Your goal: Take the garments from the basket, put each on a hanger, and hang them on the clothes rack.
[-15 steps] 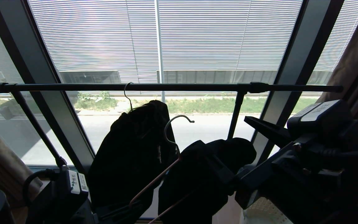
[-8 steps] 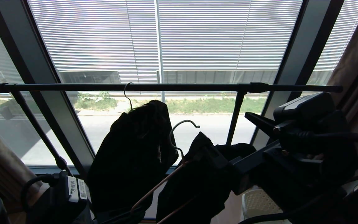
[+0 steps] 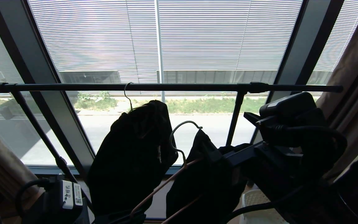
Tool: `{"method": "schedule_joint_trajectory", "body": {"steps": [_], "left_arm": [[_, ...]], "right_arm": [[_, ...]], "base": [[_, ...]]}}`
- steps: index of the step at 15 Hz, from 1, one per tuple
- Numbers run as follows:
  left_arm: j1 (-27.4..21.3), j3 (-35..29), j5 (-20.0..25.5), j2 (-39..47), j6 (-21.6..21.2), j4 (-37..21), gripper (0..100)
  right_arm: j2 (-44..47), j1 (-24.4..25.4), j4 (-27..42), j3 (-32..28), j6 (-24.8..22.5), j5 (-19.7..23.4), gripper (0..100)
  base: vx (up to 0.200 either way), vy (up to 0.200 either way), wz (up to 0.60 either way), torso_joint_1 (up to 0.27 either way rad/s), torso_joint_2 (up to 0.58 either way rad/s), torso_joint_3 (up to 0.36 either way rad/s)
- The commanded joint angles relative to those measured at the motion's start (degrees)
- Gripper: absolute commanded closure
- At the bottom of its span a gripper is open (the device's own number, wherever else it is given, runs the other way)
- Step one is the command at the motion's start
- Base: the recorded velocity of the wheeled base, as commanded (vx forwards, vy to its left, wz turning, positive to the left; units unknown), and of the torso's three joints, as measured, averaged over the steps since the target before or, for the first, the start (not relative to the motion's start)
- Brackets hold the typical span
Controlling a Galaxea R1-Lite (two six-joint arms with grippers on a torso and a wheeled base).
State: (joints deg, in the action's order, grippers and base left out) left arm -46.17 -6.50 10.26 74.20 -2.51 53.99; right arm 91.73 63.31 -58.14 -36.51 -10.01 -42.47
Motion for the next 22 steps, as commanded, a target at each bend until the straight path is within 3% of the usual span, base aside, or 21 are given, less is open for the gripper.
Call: {"method": "schedule_joint_trajectory", "body": {"steps": [1,8,11,22], "left_arm": [[0.1,-0.2,0.0,0.0,0.1,0.1,100],[1.4,-0.7,0.0,0.1,0.1,0.1,100],[4.5,-1.4,0.0,0.2,0.2,0.1,100],[6.2,-2.1,0.0,0.1,0.3,0.1,100]], "right_arm": [[0.6,0.1,0.0,0.1,0.0,-0.1,0],[0.2,0.3,0.0,0.7,-0.1,-0.2,0],[-0.4,0.4,0.0,1.3,-0.3,-0.2,0],[-0.6,1.0,0.1,1.7,-0.3,-0.2,0]], "base": [[0.000,0.000,0.00,0.000,0.00,0.000],[0.000,0.000,0.00,0.000,0.00,0.000],[0.000,0.000,0.00,0.000,0.00,0.000],[0.000,0.000,0.00,0.000,0.00,0.000]]}}
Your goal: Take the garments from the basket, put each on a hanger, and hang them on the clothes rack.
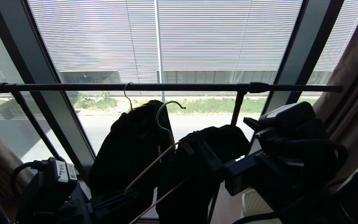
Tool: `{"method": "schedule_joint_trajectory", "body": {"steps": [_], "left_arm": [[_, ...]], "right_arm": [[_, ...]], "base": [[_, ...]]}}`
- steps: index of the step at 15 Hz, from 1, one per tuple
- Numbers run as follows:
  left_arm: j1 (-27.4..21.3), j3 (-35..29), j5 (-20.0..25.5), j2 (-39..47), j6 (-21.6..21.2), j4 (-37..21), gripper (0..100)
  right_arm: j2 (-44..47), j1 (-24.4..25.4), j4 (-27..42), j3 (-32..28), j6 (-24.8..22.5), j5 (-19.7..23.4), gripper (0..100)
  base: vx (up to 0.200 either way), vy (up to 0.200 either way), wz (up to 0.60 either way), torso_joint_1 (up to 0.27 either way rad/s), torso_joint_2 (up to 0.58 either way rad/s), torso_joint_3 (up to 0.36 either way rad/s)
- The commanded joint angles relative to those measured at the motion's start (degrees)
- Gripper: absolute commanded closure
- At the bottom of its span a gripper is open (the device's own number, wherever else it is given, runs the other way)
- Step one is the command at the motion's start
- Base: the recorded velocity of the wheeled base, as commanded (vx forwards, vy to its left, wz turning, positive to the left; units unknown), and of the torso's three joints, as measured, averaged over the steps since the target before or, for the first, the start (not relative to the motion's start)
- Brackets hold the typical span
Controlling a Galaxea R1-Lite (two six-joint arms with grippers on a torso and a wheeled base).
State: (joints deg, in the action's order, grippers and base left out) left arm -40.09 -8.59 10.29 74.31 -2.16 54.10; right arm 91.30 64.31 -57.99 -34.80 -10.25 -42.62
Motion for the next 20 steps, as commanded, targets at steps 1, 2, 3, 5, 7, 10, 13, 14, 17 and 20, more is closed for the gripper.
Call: {"method": "schedule_joint_trajectory", "body": {"steps": [1,2,3,5,7,10,13,14,17,20], "left_arm": [[0.4,0.0,0.0,0.0,0.0,0.0,100],[0.5,-0.1,0.0,0.0,0.0,0.0,100],[0.5,-0.2,0.0,0.0,0.0,0.0,100],[0.5,-0.2,0.0,-0.1,0.0,0.0,100],[0.6,-0.2,0.0,-0.1,0.0,0.0,100],[0.6,-0.3,0.0,-0.1,0.0,0.0,100],[1.6,-0.5,0.0,-0.1,0.0,0.0,100],[2.8,-0.9,0.0,0.0,0.0,0.0,100],[2.9,-0.7,0.1,-0.2,0.0,0.0,100],[3.1,0.1,4.7,-2.4,0.1,-0.1,100]], "right_arm": [[-0.2,0.0,0.0,0.0,0.0,0.0,0],[-0.2,0.0,0.0,0.0,0.0,0.0,0],[-0.2,0.0,0.0,0.0,0.0,0.0,0],[-0.2,0.0,0.0,0.0,0.0,0.0,0],[-0.2,0.0,0.0,0.0,0.0,0.0,0],[-0.2,0.0,0.0,0.0,0.0,0.0,0],[-0.2,0.0,0.0,0.2,0.0,0.0,0],[-0.2,0.0,0.0,0.3,0.0,0.0,0],[-0.2,0.0,0.0,0.3,0.0,0.0,0],[-3.3,-0.8,1.2,1.2,-0.3,1.0,0]], "base": [[0.000,0.000,0.00,0.000,0.00,0.000],[0.000,0.000,0.00,0.000,0.00,0.000],[0.000,0.000,0.00,0.000,0.00,0.000],[0.000,0.000,0.00,0.000,0.00,0.000],[0.000,0.000,0.00,0.000,0.00,0.000],[0.000,0.000,0.00,0.000,0.00,0.000],[0.000,0.000,0.00,0.000,0.00,0.000],[0.000,0.000,0.00,0.000,0.00,0.000],[0.000,0.000,0.00,0.000,0.00,0.000],[0.000,0.000,0.00,0.000,0.00,0.000]]}}
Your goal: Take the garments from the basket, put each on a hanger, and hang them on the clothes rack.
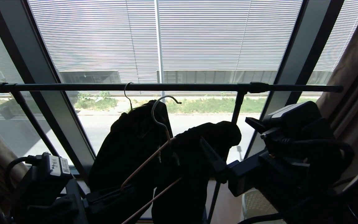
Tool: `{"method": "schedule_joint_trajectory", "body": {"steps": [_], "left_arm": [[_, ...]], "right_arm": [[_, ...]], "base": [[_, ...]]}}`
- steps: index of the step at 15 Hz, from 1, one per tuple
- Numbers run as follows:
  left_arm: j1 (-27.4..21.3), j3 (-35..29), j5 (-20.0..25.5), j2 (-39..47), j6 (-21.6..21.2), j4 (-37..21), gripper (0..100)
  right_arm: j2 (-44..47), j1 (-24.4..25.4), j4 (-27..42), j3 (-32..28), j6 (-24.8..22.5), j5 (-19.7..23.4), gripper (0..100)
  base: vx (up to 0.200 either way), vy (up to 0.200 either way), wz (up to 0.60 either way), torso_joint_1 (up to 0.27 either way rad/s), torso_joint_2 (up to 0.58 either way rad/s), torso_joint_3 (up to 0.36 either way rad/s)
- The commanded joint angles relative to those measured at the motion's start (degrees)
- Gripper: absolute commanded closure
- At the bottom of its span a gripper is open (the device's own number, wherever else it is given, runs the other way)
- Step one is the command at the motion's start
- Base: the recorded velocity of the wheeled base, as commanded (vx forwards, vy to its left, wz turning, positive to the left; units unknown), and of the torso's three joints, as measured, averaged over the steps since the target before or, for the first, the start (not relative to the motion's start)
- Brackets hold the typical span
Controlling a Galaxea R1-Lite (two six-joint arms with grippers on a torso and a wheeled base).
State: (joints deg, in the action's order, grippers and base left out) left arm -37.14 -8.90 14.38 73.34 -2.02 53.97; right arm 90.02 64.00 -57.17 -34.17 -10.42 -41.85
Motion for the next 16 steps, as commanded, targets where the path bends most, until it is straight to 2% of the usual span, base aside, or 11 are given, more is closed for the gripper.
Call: {"method": "schedule_joint_trajectory", "body": {"steps": [1,2,3,5,7,8,9,10,12,15,16], "left_arm": [[0.7,0.9,4.0,-3.3,0.0,-0.3,100],[1.9,1.1,5.7,-3.7,-0.1,-0.5,100],[3.0,1.4,6.2,-3.6,-0.2,-0.5,100],[4.3,1.7,6.4,-3.5,-0.3,-0.5,100],[3.8,2.2,6.5,-3.4,-0.3,-0.5,100],[3.6,2.6,6.5,-3.2,-0.3,-0.5,100],[2.5,2.9,6.5,-3.0,-0.3,-0.5,100],[1.9,3.4,6.5,-3.2,-0.4,-0.5,100],[0.1,4.0,6.5,-3.4,-0.4,-0.5,100],[-3.1,5.2,6.5,-4.3,-0.4,-0.4,100],[-4.4,5.6,6.5,-4.9,-0.3,-0.4,100]], "right_arm": [[-5.5,-3.1,3.9,1.7,-1.7,3.4,0],[-9.7,-6.6,9.2,2.8,-2.5,9.3,0],[-14.9,-9.4,16.8,3.5,-2.7,17.4,0],[-23.7,-16.6,34.7,0.3,-3.3,32.2,0],[-26.0,-25.4,50.7,-6.1,-9.4,48.3,0],[-25.9,-28.1,54.8,-8.1,-12.1,52.1,0],[-23.7,-32.9,61.4,-12.0,-19.2,58.2,0],[-21.7,-34.2,63.2,-13.7,-22.3,61.4,0],[-18.0,-34.3,63.3,-15.4,-25.8,64.7,0],[-12.8,-32.7,63.6,-17.9,-29.0,71.6,0],[-11.2,-31.7,63.6,-18.4,-29.5,72.2,0]], "base": [[0.000,0.000,0.00,0.000,0.00,0.000],[0.000,0.000,0.00,0.000,0.00,0.000],[0.000,0.000,0.00,0.000,0.00,0.000],[0.000,0.000,0.00,0.000,0.00,0.000],[0.000,0.000,0.00,0.000,0.00,0.000],[0.000,0.000,0.00,0.000,0.00,0.000],[0.000,0.000,0.00,0.000,0.00,0.000],[0.000,0.000,0.00,0.000,0.00,0.000],[0.000,0.000,0.00,0.000,0.00,0.000],[0.000,0.000,0.00,0.000,0.00,0.000],[0.000,0.000,0.00,0.000,0.00,0.000]]}}
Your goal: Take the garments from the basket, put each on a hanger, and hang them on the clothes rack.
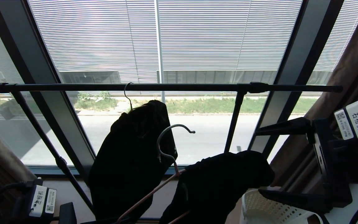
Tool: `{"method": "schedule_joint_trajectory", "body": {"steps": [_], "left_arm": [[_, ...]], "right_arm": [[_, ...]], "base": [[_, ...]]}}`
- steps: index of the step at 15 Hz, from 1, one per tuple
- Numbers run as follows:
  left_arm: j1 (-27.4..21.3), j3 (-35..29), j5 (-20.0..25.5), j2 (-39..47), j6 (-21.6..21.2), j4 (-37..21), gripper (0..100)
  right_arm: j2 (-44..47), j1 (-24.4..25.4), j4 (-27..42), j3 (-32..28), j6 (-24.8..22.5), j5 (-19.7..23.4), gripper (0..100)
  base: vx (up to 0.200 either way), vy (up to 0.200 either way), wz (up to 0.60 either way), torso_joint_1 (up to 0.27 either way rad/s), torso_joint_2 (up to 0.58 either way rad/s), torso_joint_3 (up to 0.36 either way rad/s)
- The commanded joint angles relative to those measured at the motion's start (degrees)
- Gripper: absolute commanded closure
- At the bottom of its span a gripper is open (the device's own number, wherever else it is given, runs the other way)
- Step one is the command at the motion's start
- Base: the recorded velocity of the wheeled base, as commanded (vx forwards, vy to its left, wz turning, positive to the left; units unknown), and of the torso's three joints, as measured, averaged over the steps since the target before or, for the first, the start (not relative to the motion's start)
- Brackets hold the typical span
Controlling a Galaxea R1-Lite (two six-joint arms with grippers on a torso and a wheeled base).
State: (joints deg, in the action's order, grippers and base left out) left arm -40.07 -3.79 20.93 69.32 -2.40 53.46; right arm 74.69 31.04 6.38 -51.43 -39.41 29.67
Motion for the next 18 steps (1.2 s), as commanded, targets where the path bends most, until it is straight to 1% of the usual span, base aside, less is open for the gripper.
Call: {"method": "schedule_joint_trajectory", "body": {"steps": [1,2,3,5,6,7,9,13,16,18], "left_arm": [[-2.2,0.8,0.1,-1.1,0.0,0.1,100],[-3.3,1.2,0.1,-1.6,0.0,0.1,100],[-3.3,1.4,0.1,-1.7,0.0,0.1,100],[-3.7,1.9,0.7,-1.7,0.0,0.1,100],[-3.5,2.2,3.9,-2.1,0.0,0.1,100],[-3.3,2.3,5.1,-2.6,0.1,0.1,100],[-3.3,2.3,5.3,-3.1,0.2,0.1,100],[-3.3,2.2,5.3,-3.0,0.2,0.1,100],[-3.2,2.2,5.2,-3.0,0.2,0.1,100],[-2.3,2.0,5.3,-2.8,0.2,0.1,100]], "right_arm": [[4.8,2.2,0.0,-1.5,-0.6,0.7,0],[6.3,4.1,0.0,-1.8,-0.6,0.8,0],[6.6,5.2,0.0,-1.9,-0.6,1.0,0],[7.3,5.5,0.0,-2.5,-0.6,1.0,0],[7.7,5.5,0.0,-2.6,-0.6,1.1,0],[8.0,5.5,0.0,-2.0,-0.6,1.1,0],[8.9,5.5,-0.1,-1.0,-0.6,1.1,0],[9.0,5.6,0.0,-1.0,-0.5,1.1,0],[9.1,6.7,0.0,-1.0,-0.4,1.1,0],[9.0,7.8,0.0,-1.1,-0.3,1.1,0]], "base": [[0.000,0.000,0.00,0.000,0.00,0.000],[0.000,0.000,0.00,0.000,0.00,0.000],[0.000,0.000,0.00,0.000,0.00,0.000],[0.000,0.000,0.00,0.000,0.00,0.000],[0.000,0.000,0.00,0.000,0.00,0.000],[0.000,0.000,0.00,0.000,0.00,0.000],[0.000,0.000,0.00,0.000,0.00,0.000],[0.000,0.000,0.00,0.000,0.00,0.000],[0.000,0.000,0.00,0.000,0.00,0.000],[0.000,0.000,0.00,0.000,0.00,0.000]]}}
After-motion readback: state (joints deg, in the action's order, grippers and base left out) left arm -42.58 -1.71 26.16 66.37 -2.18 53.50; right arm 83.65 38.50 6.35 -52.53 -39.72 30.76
